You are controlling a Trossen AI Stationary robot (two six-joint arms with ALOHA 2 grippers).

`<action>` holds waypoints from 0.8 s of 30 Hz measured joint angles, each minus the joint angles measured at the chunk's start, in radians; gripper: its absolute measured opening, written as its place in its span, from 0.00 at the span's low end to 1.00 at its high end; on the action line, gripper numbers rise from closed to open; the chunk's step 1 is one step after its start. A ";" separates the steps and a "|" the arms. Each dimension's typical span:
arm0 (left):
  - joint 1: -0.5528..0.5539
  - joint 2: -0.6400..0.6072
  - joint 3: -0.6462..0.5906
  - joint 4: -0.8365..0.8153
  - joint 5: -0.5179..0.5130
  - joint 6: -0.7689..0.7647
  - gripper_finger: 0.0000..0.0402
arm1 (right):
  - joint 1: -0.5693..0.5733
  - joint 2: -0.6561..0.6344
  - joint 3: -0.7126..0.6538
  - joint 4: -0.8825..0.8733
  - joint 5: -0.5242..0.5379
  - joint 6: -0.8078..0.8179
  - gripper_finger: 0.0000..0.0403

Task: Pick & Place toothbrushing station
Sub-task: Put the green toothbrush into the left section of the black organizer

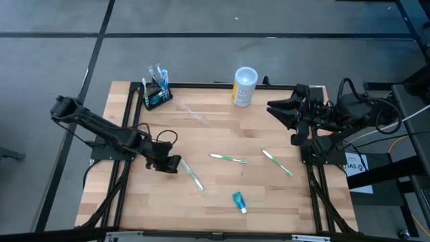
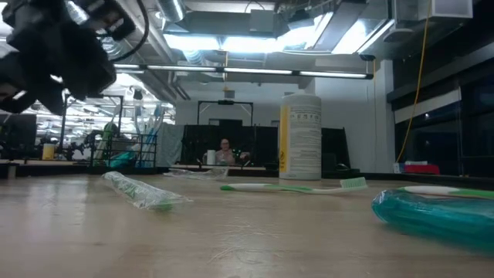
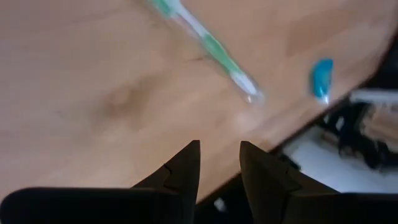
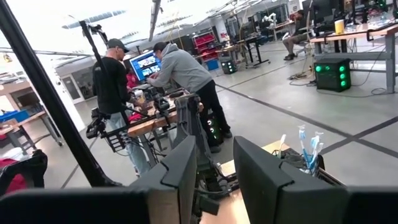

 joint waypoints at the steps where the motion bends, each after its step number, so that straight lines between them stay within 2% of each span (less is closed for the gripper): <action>1: 0.000 0.017 0.000 0.001 -0.010 -0.020 0.27 | 0.004 0.000 0.000 0.000 0.004 -0.008 0.27; 3: 0.000 0.055 0.000 -0.006 -0.044 -0.054 0.27 | 0.014 0.000 0.000 0.000 0.016 -0.021 0.27; 7: 0.002 0.121 -0.001 -0.001 -0.193 -0.160 0.28 | 0.034 0.000 0.000 0.000 0.035 -0.028 0.27; 9: 0.014 0.148 -0.001 0.014 -0.233 -0.182 0.28 | 0.042 0.000 0.000 0.000 0.035 -0.028 0.27; 24: 0.067 0.277 -0.001 0.068 -0.244 -0.190 0.27 | 0.101 0.000 0.000 0.008 0.082 -0.054 0.27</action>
